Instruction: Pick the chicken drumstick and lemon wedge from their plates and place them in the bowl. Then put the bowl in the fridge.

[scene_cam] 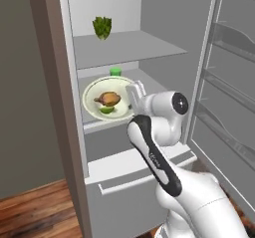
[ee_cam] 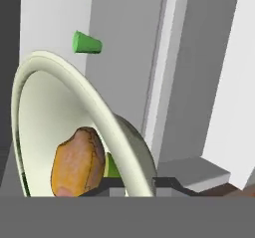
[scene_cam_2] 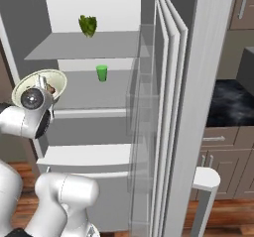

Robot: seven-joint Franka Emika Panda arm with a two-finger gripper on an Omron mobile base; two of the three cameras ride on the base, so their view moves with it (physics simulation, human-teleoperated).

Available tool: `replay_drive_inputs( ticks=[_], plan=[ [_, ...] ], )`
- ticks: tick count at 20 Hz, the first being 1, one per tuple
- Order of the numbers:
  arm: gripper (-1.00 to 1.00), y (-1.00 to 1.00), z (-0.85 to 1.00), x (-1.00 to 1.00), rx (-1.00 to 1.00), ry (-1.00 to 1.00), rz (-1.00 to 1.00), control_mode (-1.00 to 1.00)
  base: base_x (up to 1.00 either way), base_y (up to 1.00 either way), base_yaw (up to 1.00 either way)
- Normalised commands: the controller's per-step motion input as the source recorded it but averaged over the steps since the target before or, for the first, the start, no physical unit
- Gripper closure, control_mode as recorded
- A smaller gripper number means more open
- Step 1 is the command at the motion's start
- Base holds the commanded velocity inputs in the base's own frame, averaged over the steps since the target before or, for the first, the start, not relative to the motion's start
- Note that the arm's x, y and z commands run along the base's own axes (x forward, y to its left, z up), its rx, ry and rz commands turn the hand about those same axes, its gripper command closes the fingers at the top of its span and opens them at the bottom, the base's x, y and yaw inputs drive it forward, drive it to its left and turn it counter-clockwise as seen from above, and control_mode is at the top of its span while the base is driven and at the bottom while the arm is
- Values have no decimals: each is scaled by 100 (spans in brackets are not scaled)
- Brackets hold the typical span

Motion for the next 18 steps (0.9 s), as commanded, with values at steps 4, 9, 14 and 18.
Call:
replay_drive_inputs(
  ticks=[4, 9, 14, 18],
  plan=[
    [100, -37, 9, -4, 0, 12, -31, -100, 0, 0, 0],
    [100, -25, 10, 4, 5, 5, -12, -100, 0, 0, 0],
    [100, -5, 10, 32, 13, 0, 0, -100, 0, 0, 0],
    [100, -6, 1, 32, 17, 3, 10, -100, 0, 0, 0]
  ],
)
